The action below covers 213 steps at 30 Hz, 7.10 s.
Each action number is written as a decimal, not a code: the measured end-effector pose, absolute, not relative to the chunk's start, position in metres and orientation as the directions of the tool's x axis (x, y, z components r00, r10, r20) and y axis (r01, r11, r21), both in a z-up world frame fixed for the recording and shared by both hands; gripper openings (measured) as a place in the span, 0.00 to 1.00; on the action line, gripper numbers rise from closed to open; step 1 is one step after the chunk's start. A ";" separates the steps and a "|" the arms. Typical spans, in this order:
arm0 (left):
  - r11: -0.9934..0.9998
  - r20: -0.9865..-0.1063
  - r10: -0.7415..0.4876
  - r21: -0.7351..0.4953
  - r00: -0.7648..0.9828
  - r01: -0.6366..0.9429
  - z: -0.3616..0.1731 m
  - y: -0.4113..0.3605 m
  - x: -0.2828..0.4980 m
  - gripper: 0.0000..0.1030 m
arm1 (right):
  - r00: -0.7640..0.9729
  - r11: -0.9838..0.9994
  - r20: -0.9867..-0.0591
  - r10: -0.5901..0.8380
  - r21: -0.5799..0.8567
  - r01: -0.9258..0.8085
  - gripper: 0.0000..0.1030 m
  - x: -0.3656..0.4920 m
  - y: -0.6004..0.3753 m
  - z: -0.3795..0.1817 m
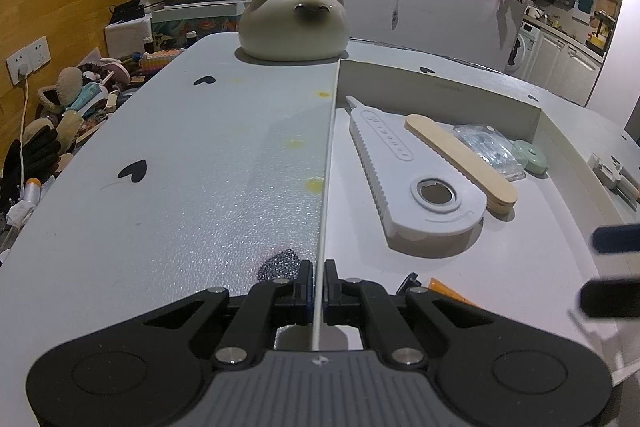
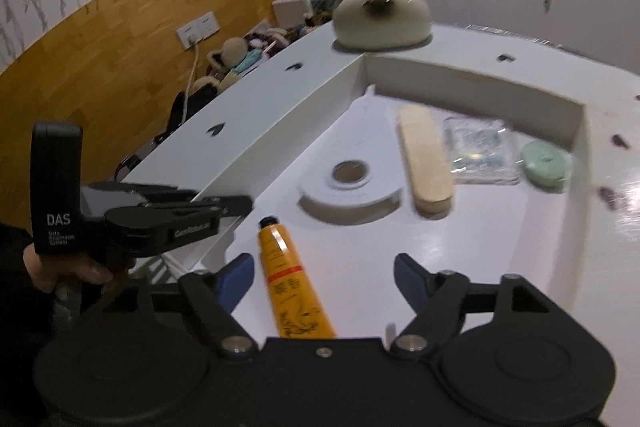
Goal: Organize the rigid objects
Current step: 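Move the right gripper to the white cylinder by the coaster, grasp, then lift the white cylinder and carry it toward the tray, then lower the white cylinder into the tray beside the box, release, then move the right gripper to the cork coaster and grasp it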
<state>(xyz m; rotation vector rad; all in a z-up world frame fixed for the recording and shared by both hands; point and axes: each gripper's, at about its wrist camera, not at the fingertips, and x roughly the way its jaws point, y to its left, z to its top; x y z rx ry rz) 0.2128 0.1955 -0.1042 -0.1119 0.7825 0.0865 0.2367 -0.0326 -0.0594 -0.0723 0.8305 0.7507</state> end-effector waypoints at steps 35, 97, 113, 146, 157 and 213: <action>0.990 -0.709 0.048 -0.062 0.704 -0.130 -0.104 0.195 0.214 0.04 | 0.770 0.988 -0.636 0.055 0.146 0.050 1.00 0.320 -0.263 -0.089; 0.985 -0.691 0.046 -0.088 0.722 -0.147 -0.107 0.197 0.210 0.04 | 0.756 0.917 -0.578 0.308 0.392 -0.073 0.03 0.325 -0.210 -0.061; 0.986 -0.690 0.044 -0.087 0.722 -0.144 -0.107 0.196 0.211 0.04 | 0.676 0.945 -0.661 0.325 0.246 -0.215 0.32 0.289 -0.205 -0.078; 0.986 -0.689 0.040 -0.092 0.723 -0.142 -0.107 0.194 0.212 0.04 | 0.738 0.899 -0.516 0.436 0.206 -0.387 0.19 0.272 -0.146 -0.026; 0.986 -0.689 0.036 -0.095 0.724 -0.140 -0.107 0.194 0.214 0.04 | 0.647 0.875 -0.614 0.453 0.165 -0.456 0.19 0.284 -0.092 -0.057; 0.985 -0.687 0.041 -0.095 0.725 -0.146 -0.108 0.199 0.210 0.04 | 0.758 0.974 -0.614 0.220 0.097 -0.204 1.00 0.251 -0.196 -0.060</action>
